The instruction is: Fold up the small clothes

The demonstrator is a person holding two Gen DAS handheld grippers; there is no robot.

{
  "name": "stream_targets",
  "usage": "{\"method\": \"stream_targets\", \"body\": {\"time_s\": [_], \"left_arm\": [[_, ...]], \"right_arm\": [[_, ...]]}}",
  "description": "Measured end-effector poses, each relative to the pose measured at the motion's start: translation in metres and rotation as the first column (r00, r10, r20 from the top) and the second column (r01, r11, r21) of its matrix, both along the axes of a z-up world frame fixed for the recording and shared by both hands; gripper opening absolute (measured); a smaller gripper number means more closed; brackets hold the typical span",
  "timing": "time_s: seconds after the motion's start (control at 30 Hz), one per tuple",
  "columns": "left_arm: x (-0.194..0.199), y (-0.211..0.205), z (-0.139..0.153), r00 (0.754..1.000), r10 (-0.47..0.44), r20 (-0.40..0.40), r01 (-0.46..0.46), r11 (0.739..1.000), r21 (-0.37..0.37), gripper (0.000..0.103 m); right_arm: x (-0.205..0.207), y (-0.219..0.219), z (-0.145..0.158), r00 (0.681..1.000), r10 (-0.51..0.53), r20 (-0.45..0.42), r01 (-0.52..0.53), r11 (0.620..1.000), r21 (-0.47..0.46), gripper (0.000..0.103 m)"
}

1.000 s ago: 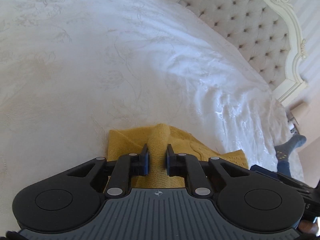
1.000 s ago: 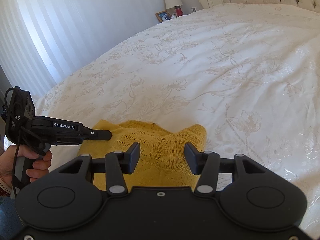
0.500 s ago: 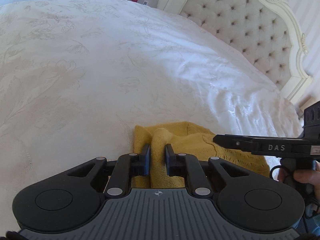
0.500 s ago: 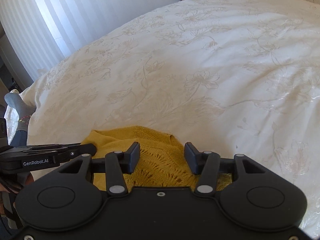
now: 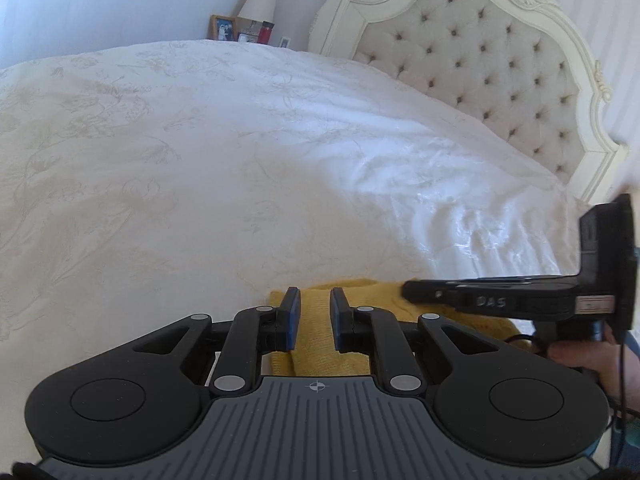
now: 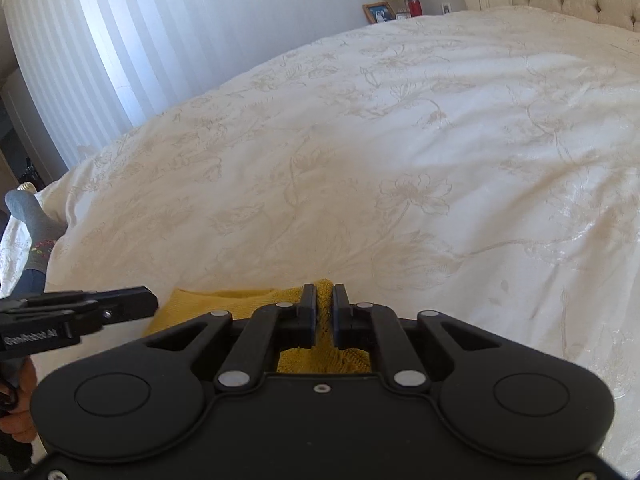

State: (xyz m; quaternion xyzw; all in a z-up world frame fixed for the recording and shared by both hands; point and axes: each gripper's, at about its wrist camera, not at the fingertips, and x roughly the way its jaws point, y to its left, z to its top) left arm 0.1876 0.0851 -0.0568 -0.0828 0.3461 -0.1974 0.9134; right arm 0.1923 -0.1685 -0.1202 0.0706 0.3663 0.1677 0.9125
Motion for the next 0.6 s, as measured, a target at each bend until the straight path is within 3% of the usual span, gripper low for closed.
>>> {"method": "stream_targets", "body": {"time_s": [0.1, 0.17, 0.2, 0.33, 0.53, 0.6], "left_arm": [[-0.007, -0.017, 0.010, 0.998, -0.057, 0.036, 0.056, 0.998, 0.029, 0.029], [-0.012, -0.031, 0.012, 0.994, -0.107, 0.038, 0.106, 0.994, 0.030, 0.031], [-0.013, -0.037, 0.013, 0.991, -0.130, 0.030, 0.128, 0.991, 0.035, 0.031], [-0.011, -0.064, 0.006, 0.983, -0.184, 0.003, 0.183, 0.979, 0.095, 0.033], [0.015, -0.066, -0.026, 0.990, -0.087, -0.107, 0.100, 0.987, 0.129, 0.038], [0.016, -0.064, -0.031, 0.991, -0.083, -0.104, 0.095, 0.988, 0.119, 0.039]], "right_arm": [[0.005, -0.004, -0.012, 1.000, 0.009, -0.029, -0.008, 1.000, 0.014, 0.028], [0.002, -0.014, -0.007, 1.000, -0.026, -0.007, 0.027, 0.998, 0.065, 0.058], [-0.003, -0.020, -0.002, 0.998, -0.055, 0.017, 0.053, 0.995, 0.087, 0.062], [-0.026, -0.045, 0.017, 0.984, -0.159, 0.085, 0.150, 0.982, 0.112, 0.062], [-0.065, -0.062, 0.022, 0.976, -0.204, 0.082, 0.205, 0.979, -0.004, 0.062], [-0.076, -0.062, 0.019, 0.976, -0.205, 0.070, 0.208, 0.977, -0.042, 0.062]]}}
